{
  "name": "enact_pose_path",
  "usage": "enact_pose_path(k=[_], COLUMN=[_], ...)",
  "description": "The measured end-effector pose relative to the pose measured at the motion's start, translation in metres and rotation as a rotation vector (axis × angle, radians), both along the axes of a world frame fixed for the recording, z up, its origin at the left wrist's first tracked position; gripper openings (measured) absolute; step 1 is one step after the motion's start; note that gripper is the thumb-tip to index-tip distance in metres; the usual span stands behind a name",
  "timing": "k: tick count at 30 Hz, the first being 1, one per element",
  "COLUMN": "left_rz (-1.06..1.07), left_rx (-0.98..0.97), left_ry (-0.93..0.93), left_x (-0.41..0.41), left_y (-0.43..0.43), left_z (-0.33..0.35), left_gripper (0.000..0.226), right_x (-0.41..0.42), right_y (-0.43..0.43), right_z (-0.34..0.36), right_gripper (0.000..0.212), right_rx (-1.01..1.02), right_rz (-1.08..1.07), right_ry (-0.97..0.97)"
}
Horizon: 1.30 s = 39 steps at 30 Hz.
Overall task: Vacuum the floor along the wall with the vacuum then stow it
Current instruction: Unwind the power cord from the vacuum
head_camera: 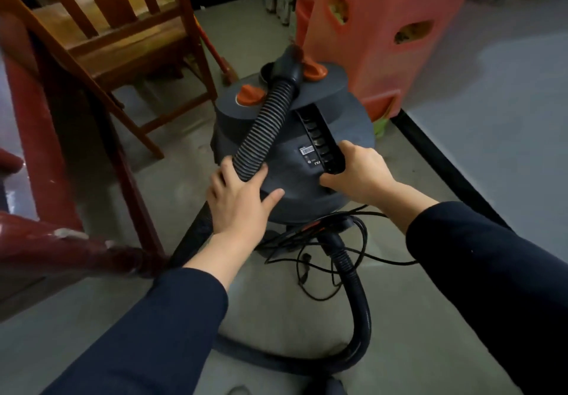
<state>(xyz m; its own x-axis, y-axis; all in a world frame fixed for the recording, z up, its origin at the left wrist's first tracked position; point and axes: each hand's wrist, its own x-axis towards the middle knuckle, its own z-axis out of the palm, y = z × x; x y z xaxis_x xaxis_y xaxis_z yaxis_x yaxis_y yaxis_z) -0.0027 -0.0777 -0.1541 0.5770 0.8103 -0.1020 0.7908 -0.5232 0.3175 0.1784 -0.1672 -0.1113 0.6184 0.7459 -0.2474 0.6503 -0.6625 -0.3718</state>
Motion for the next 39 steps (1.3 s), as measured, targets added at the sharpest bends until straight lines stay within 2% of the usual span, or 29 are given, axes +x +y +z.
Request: enact_pose_path(k=[9,15,18,21,24,26,28,31,32,36,39], left_rz=[-0.106,-0.192,-0.263,-0.410,-0.428,-0.408,-0.456,-0.620,-0.644,-0.611,-0.583], left_rx=[-0.035,0.036,0.005,-0.079,-0.222,-0.284,-0.275,-0.207,-0.211,-0.257,-0.250], left_ry=[0.085,0.123,-0.072,-0.282,-0.333,-0.317,-0.224,-0.035,-0.018,-0.067,-0.069], left_x=[-0.031,-0.054,-0.075,-0.094,-0.092,-0.080,-0.066,-0.054,-0.054,-0.059,-0.065], left_y=[-0.077,-0.134,-0.155,-0.168,-0.168,-0.156,-0.139,-0.119,-0.117,-0.121,-0.124], left_z=[0.006,0.004,-0.001,-0.002,0.007,0.014,0.021,0.029,0.030,0.028,0.029], left_gripper=[0.061,0.059,0.052,0.068,0.085,0.098,0.105,0.110,0.109,0.107,0.102], right_x=[-0.041,-0.057,-0.065,-0.073,-0.082,-0.087,-0.092,-0.099,-0.100,-0.099,-0.100], right_y=[-0.084,-0.146,-0.178,-0.206,-0.225,-0.229,-0.225,-0.215,-0.212,-0.207,-0.205], right_z=[0.007,0.007,0.006,0.008,0.008,0.008,0.009,0.009,0.009,0.009,0.009], right_gripper=[0.036,0.037,0.037,0.036,0.036,0.034,0.037,0.061,0.063,0.043,0.041], right_rx=[0.020,0.047,0.063,0.044,-0.023,-0.065,-0.074,-0.076,-0.080,-0.031,0.005], right_rz=[-0.112,-0.135,-0.145,-0.155,-0.147,-0.156,-0.192,-0.237,-0.242,-0.283,-0.280], right_ry=[0.012,0.061,0.069,0.081,0.064,0.066,0.078,0.076,0.058,0.034,0.044])
